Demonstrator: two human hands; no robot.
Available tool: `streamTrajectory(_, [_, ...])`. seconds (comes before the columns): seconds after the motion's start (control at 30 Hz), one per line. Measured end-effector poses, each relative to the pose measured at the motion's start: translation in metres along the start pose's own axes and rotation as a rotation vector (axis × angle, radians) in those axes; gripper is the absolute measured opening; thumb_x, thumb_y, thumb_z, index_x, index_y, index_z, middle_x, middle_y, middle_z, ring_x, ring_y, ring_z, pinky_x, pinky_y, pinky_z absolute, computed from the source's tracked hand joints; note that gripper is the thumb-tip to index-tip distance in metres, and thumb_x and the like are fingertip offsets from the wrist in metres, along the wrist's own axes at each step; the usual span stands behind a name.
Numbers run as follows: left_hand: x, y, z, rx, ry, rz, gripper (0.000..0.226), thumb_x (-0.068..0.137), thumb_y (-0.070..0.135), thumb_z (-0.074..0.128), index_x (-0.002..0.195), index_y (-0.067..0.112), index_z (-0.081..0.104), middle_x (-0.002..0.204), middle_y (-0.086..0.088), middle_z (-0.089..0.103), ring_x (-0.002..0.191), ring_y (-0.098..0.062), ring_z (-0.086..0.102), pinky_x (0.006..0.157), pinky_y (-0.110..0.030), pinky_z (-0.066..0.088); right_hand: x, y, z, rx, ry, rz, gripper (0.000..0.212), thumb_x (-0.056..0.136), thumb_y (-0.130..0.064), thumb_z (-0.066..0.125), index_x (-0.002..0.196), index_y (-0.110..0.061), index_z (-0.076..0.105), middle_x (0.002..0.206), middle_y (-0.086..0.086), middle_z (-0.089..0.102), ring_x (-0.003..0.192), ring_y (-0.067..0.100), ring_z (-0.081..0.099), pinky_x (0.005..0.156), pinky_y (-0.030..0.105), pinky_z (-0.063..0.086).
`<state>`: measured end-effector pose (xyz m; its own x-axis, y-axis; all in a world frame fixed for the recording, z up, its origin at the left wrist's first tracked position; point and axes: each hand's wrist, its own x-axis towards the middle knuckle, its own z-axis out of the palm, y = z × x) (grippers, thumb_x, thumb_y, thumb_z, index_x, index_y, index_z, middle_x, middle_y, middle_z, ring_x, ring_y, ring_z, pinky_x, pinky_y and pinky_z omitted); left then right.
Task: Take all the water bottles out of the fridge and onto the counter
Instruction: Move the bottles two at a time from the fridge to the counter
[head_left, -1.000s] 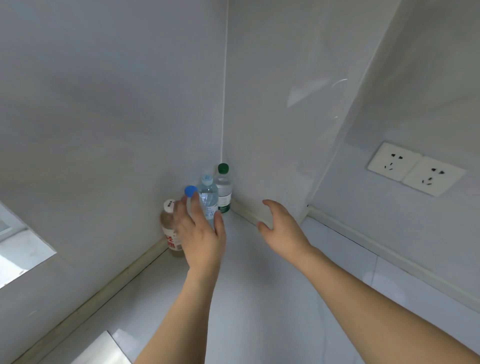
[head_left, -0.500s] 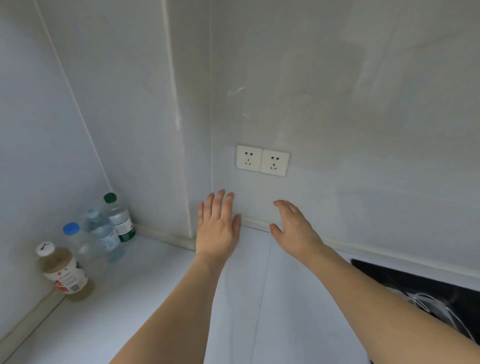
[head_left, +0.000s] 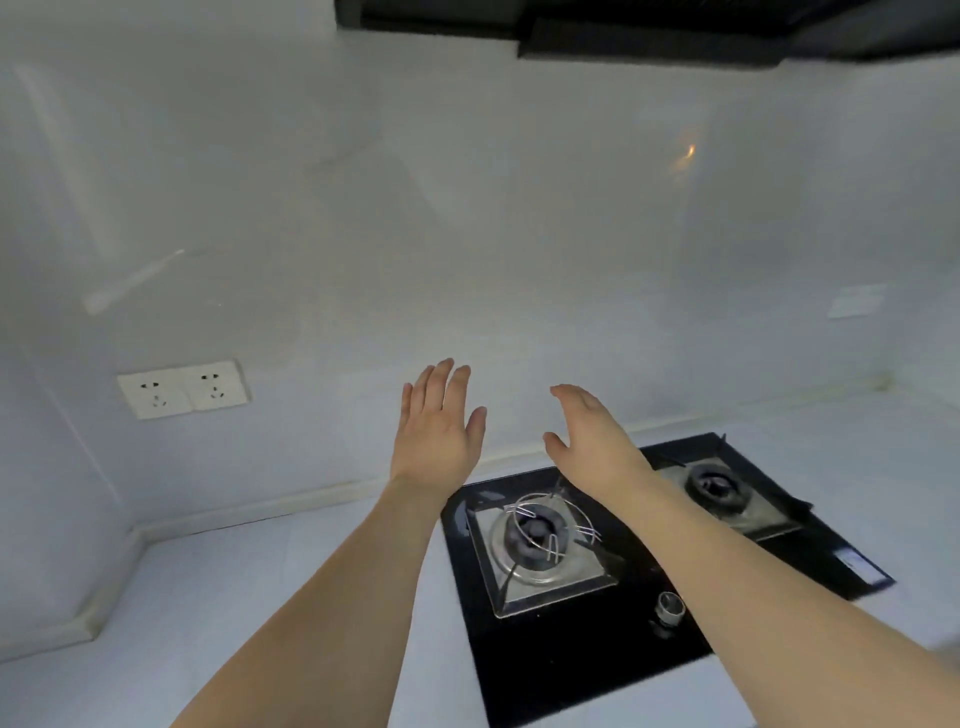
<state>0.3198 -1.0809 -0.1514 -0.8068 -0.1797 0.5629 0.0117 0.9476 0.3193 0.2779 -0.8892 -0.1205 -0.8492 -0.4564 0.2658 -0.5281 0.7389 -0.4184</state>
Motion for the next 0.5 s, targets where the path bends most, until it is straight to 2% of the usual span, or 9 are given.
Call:
streamTrajectory(0.27, [0.007,0.201,0.041,-0.159,-0.033,0.249,0.049,0.100,0.029,0.046,0.145,0.011,0.037,0.153,-0.008,0.031,0.140,-0.026,0.021,0.116,-0.049,0.022,-0.102,0.125,-0.124,-0.050,0.181,0.197,0.059,0.095,-0.019,0.052,0.148,-0.014,0.026,0.154,0.004,0.029,0.141,0.020,0.029,0.114,0.033,0.029])
streamTrajectory(0.5, [0.011,0.360,0.061,-0.264,-0.108,0.428,0.050,0.100,0.034,0.042,0.146,0.017,0.032,0.155,-0.005,0.027,0.139,-0.028,0.026,0.116,-0.046,0.024,-0.199,0.218,-0.228,-0.127,0.327,0.356,0.058,0.096,-0.021,0.051,0.148,-0.010,0.026,0.153,0.007,0.030,0.141,0.021,0.026,0.114,0.030,0.022])
